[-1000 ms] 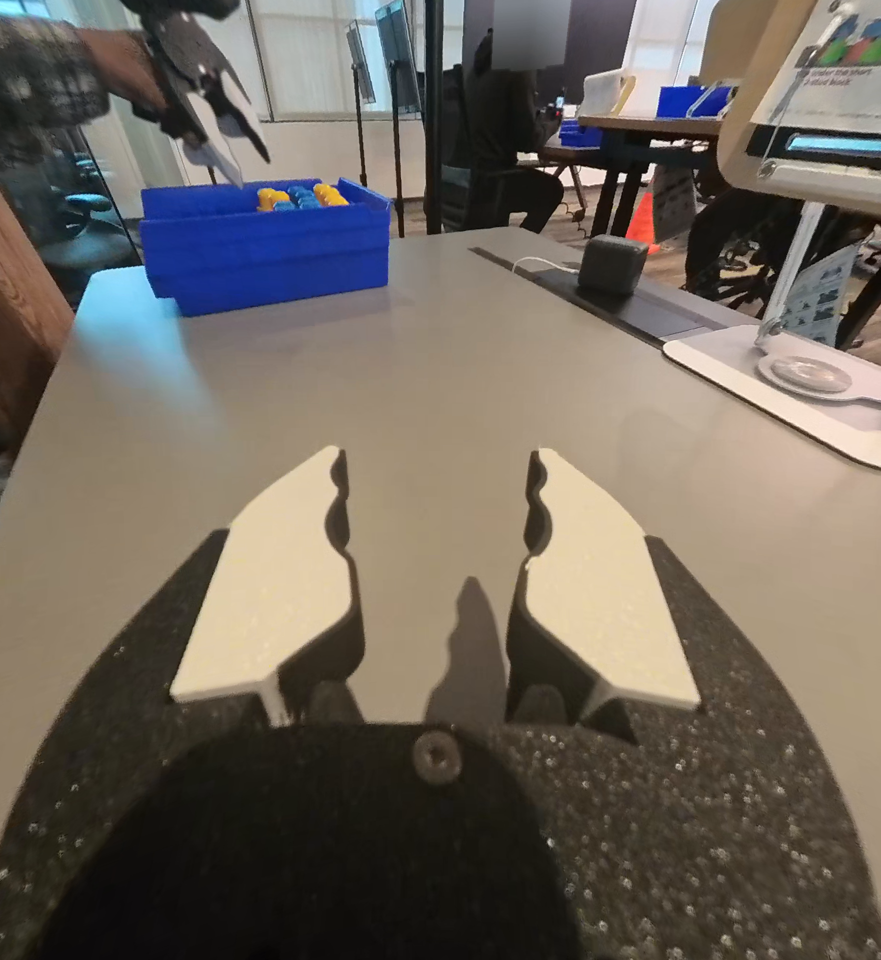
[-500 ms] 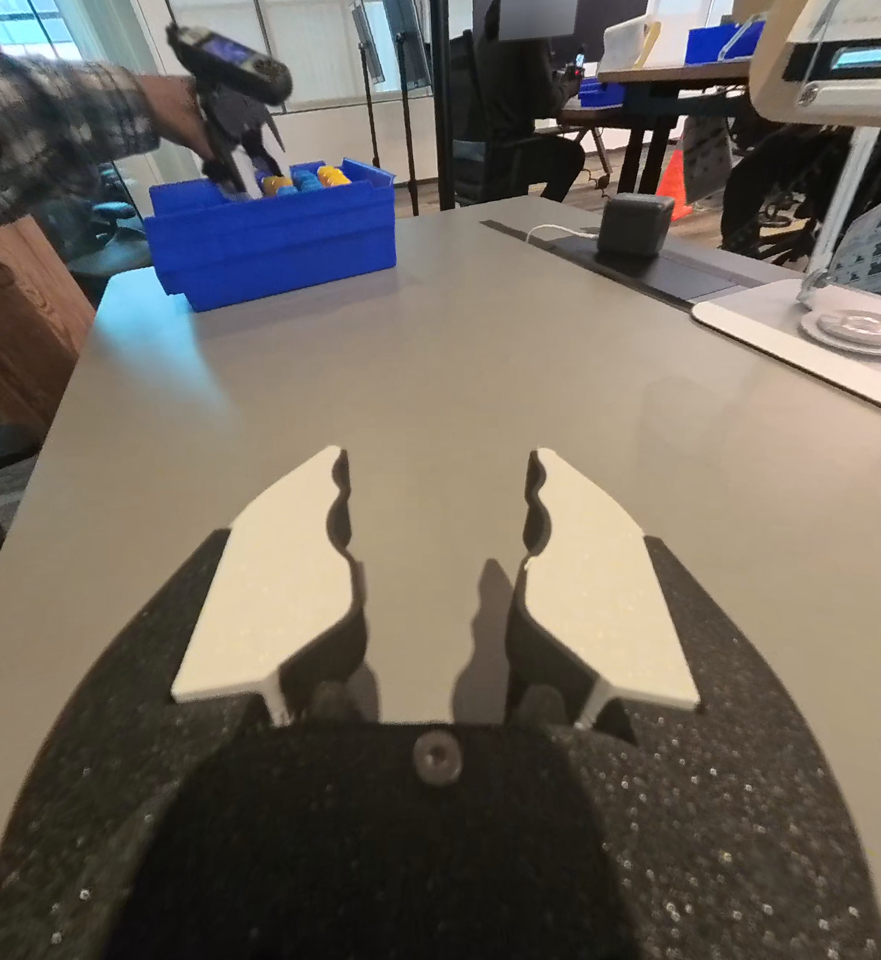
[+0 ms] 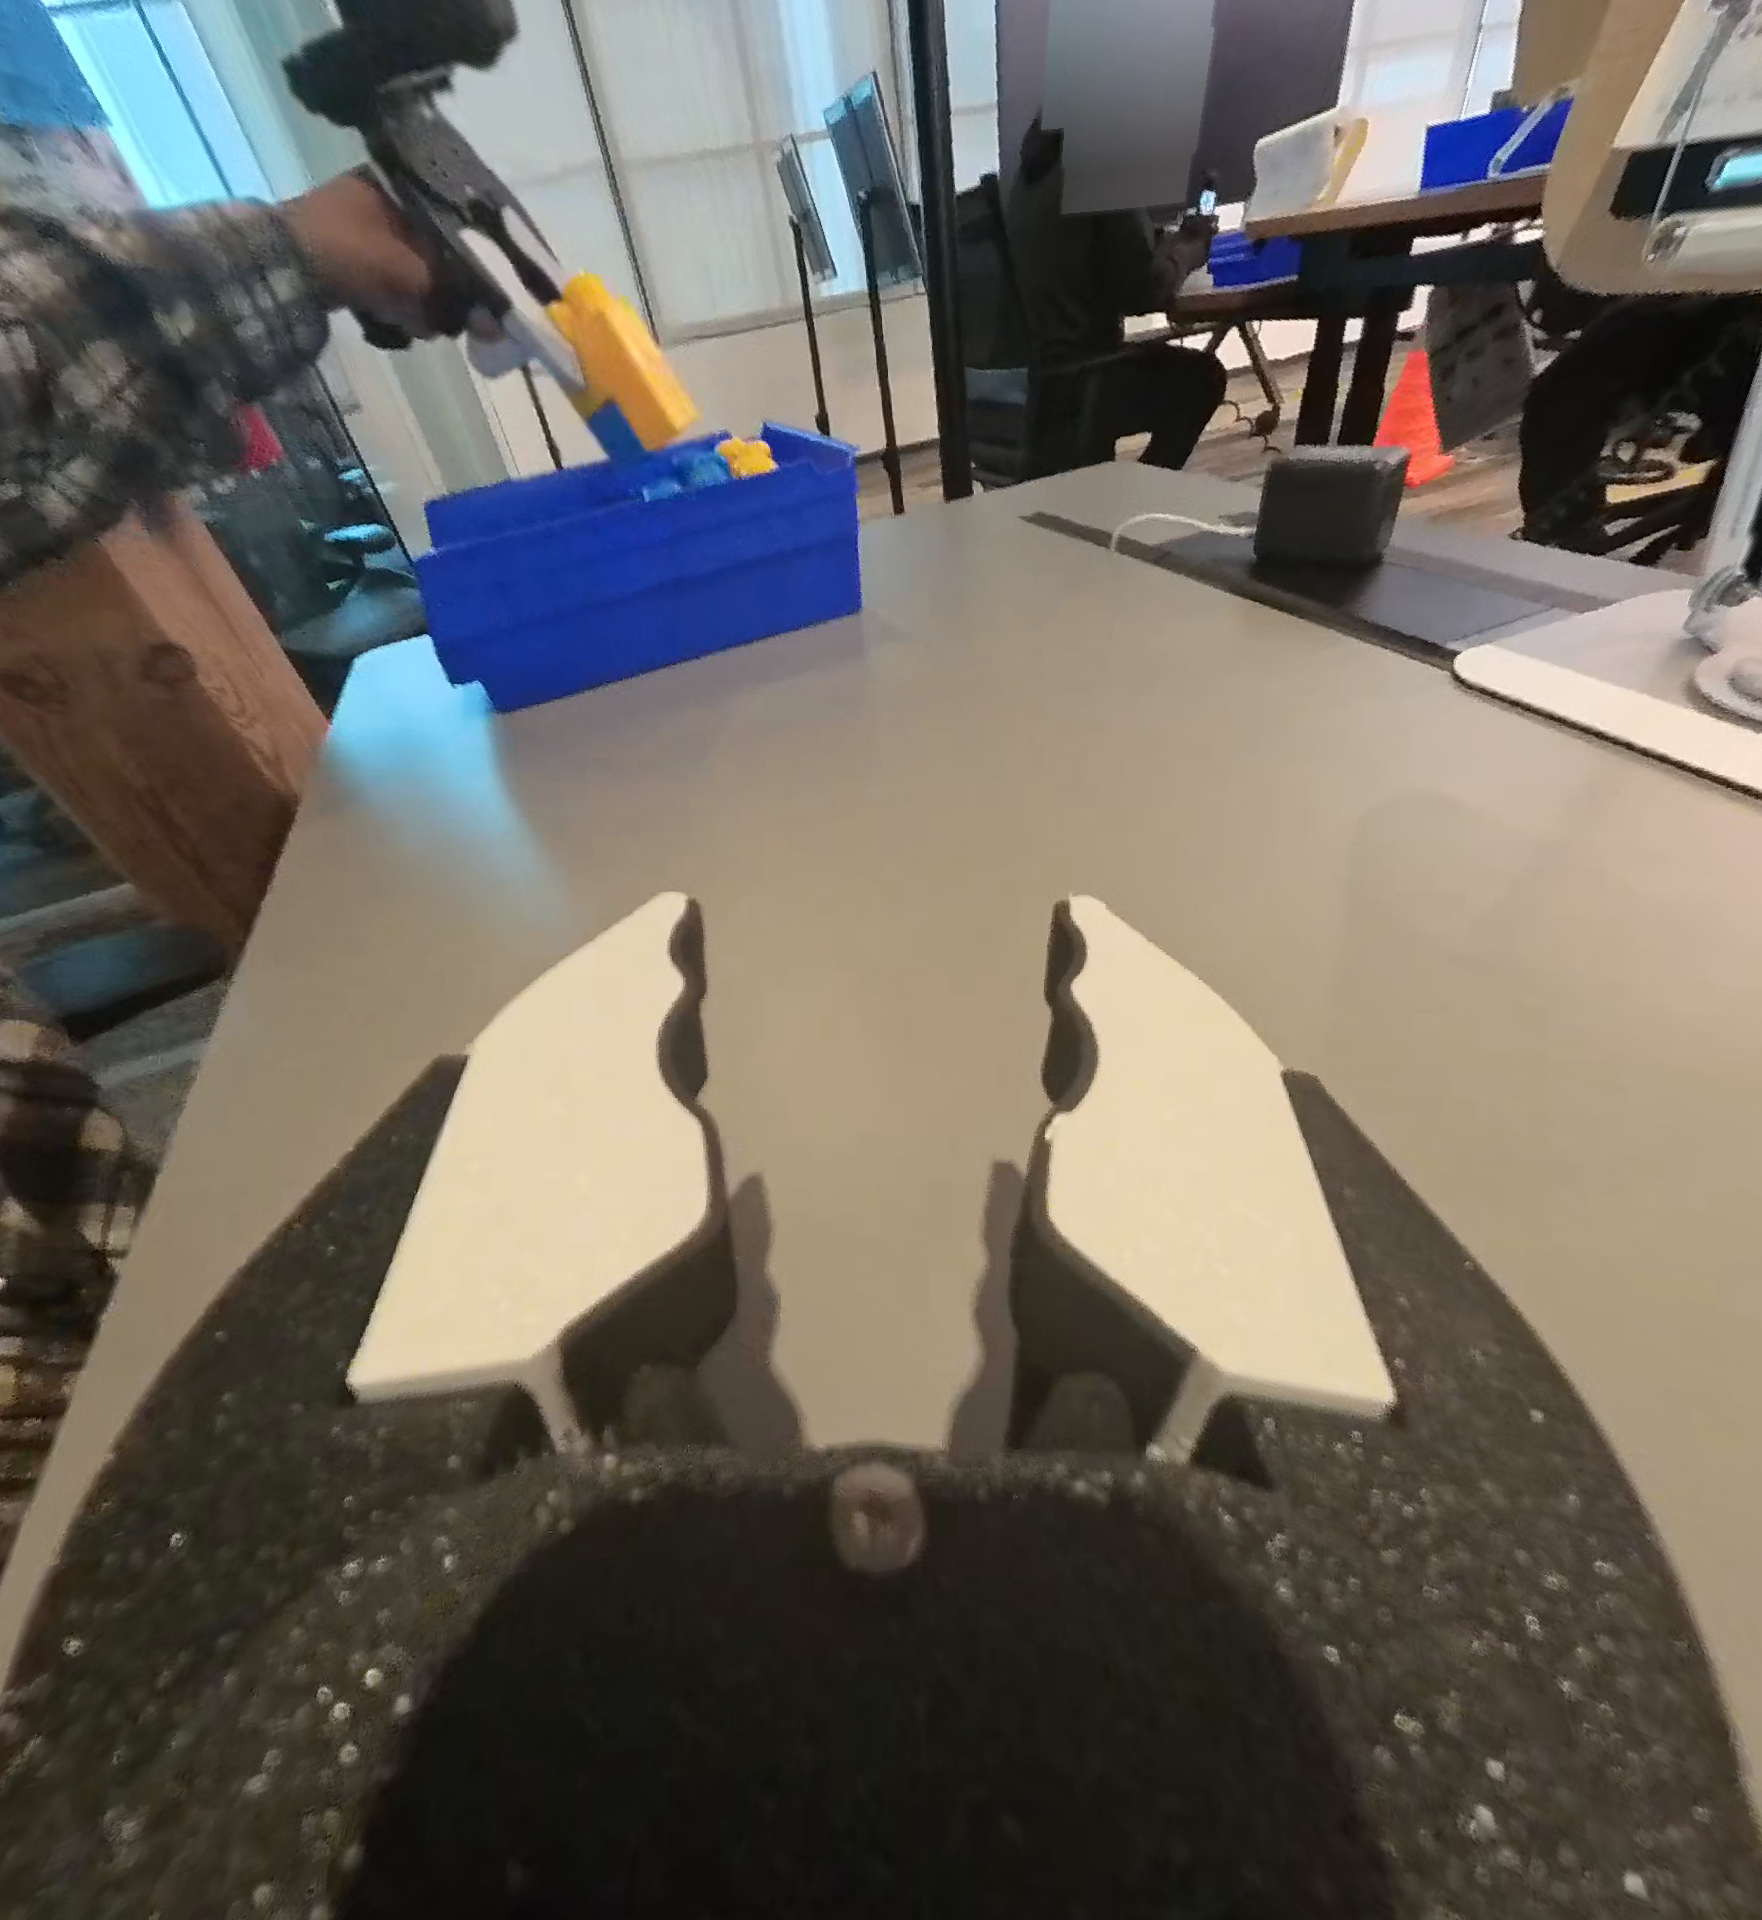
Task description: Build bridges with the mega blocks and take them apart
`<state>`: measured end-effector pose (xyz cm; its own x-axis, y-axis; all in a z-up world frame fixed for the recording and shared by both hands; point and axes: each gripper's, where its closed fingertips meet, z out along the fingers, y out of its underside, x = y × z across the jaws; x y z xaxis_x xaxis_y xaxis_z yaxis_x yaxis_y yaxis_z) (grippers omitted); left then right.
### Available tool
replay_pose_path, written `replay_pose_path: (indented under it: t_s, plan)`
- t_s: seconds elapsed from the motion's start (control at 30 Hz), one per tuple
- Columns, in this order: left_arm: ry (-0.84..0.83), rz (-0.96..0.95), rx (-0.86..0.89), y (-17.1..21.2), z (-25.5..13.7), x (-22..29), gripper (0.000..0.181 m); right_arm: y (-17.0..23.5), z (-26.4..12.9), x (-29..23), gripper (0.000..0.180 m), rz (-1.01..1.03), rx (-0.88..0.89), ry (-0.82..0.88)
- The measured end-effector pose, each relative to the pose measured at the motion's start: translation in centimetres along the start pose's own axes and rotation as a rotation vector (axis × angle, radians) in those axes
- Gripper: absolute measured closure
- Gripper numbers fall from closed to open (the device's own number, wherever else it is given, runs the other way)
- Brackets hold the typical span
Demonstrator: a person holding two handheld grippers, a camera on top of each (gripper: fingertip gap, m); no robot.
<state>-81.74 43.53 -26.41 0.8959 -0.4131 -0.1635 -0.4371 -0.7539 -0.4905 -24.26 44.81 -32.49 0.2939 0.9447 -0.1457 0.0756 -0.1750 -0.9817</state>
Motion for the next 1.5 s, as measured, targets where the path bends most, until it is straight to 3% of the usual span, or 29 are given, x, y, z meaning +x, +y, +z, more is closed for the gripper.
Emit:
replay_pose_path:
  t_s: [0.03, 0.17, 0.3, 0.47, 0.67, 0.77, 0.93, 1.03, 1.13, 1.17, 1.23, 1.27, 1.43, 1.5]
  plan:
    - [0.026, -0.027, 0.106, -1.9, -1.5, 0.8, 0.142, -0.3, -0.1, -0.1, 0.117, 0.009, 0.018, -0.005]
    - [0.174, -0.064, 0.458, -9.9, -6.2, 7.1, 0.142, -1.6, -0.2, 0.0, 0.117, 0.069, 0.087, -0.030]
    - [0.441, -0.052, 0.694, -16.5, -6.6, 17.5, 0.143, -4.6, -0.3, 0.0, 0.117, 0.142, 0.198, -0.082]
    - [0.819, -0.054, 0.845, -21.4, -1.4, 30.5, 0.143, -8.6, 0.8, -0.1, 0.117, 0.074, 0.231, -0.103]
    - [1.157, -0.065, 0.814, -22.6, 6.8, 41.0, 0.143, -9.8, 3.2, -0.3, 0.115, 0.111, 0.236, -0.178]
    - [1.201, -0.032, 0.767, -21.8, 8.5, 43.1, 0.143, -8.4, 4.1, -0.4, 0.113, 0.137, 0.196, -0.208]
    - [1.222, 0.013, 0.772, -21.0, 8.3, 44.5, 0.143, -6.0, 5.8, -1.0, 0.114, 0.191, 0.101, -0.246]
    - [1.212, 0.020, 0.789, -20.8, 8.2, 44.7, 0.143, -5.9, 5.9, -2.1, 0.142, 0.225, 0.106, -0.318]
    - [1.251, 0.016, 0.820, -20.6, 7.8, 44.4, 0.144, -5.6, 5.9, -2.5, 0.143, 0.209, 0.069, -0.318]
    - [1.255, 0.014, 0.827, -20.6, 7.7, 44.2, 0.142, -5.4, 5.9, -2.7, 0.144, 0.202, 0.058, -0.326]
    - [1.247, 0.020, 0.845, -20.8, 7.5, 44.0, 0.113, -4.7, 6.1, -3.3, 0.144, 0.196, 0.021, -0.355]
    - [1.239, 0.046, 0.842, -20.7, 7.4, 44.0, 0.110, -4.3, 6.3, -3.5, 0.144, 0.193, 0.007, -0.363]
    - [1.214, 0.177, 0.776, -19.4, 7.9, 45.4, 0.121, -3.8, 6.8, -4.3, 0.144, 0.181, -0.016, -0.389]
    - [1.236, 0.185, 0.794, -19.3, 7.4, 45.5, 0.144, -3.7, 6.8, -4.2, 0.144, 0.181, -0.017, -0.382]
